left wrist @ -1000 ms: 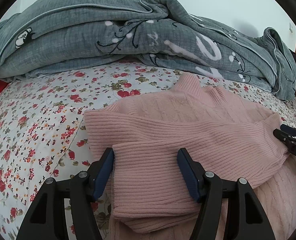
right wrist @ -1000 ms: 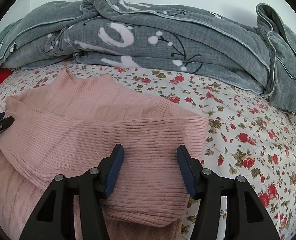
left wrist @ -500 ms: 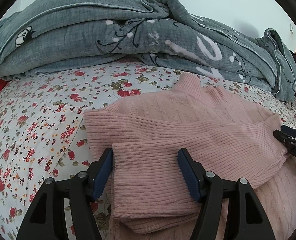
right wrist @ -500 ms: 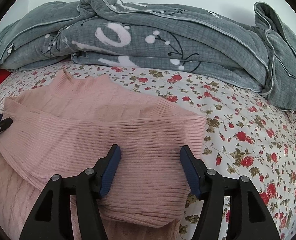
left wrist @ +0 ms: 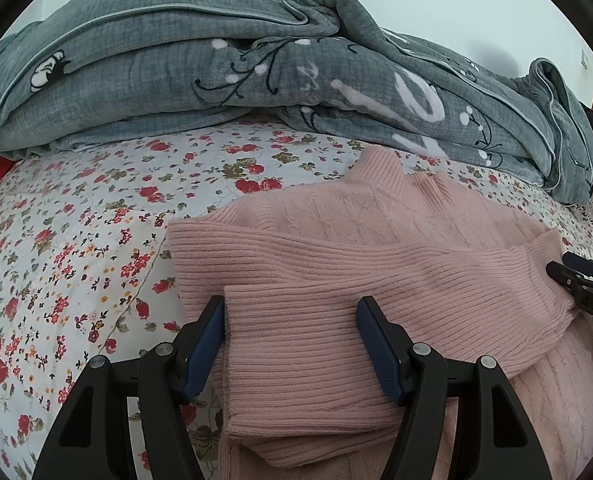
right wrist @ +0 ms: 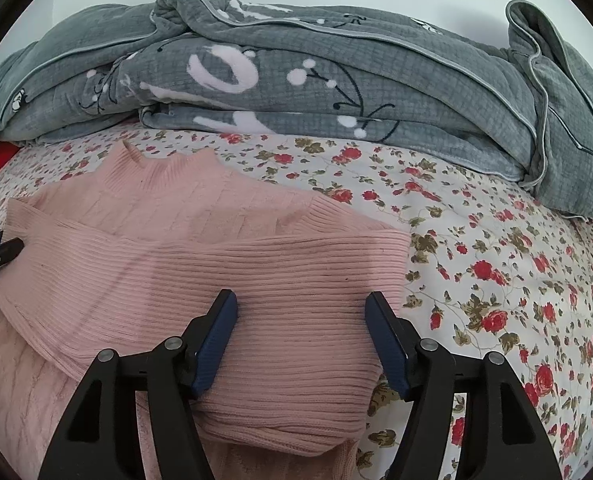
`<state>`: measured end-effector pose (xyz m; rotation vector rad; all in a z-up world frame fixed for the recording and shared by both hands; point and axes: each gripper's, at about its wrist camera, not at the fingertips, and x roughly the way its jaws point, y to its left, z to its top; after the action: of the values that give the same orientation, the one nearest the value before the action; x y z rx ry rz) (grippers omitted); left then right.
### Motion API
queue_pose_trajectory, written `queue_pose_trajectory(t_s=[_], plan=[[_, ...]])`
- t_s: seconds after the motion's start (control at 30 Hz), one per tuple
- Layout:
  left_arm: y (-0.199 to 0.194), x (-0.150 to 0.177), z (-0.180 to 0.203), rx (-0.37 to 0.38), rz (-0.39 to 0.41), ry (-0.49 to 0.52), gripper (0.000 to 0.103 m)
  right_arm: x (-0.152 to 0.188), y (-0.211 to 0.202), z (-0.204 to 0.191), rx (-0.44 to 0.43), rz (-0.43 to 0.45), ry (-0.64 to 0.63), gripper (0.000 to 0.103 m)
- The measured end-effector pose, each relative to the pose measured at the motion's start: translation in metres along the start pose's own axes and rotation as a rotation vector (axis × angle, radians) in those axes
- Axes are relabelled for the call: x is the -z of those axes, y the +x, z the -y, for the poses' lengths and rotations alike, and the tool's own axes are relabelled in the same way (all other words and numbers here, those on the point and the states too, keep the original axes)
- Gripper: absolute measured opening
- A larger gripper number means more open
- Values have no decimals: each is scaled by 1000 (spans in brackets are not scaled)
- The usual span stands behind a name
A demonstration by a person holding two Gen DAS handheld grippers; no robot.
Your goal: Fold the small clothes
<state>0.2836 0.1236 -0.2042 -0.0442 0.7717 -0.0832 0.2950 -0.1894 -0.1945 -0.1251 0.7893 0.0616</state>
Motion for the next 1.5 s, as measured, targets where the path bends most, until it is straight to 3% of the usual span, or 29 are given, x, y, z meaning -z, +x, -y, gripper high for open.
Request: queue_pose_trajectory(t_s=[0.87, 1.07, 1.13, 1.33, 1.5], plan=[[-3, 0, -4, 9, 1, -9, 65, 1, -6, 2, 47, 26, 21, 65], [-13, 4, -4, -63, 18, -38, 77, 1, -8, 6, 25, 17, 42, 67], [-17, 7, -12, -55, 15, -75, 77, 2, -10, 10, 20, 17, 64, 68], [-39, 36, -31, 50, 18, -181, 78, 16, -45, 26, -25, 32, 148, 68], [-61, 58, -34, 47, 29, -196, 78, 58, -95, 31, -24, 75, 209, 68]])
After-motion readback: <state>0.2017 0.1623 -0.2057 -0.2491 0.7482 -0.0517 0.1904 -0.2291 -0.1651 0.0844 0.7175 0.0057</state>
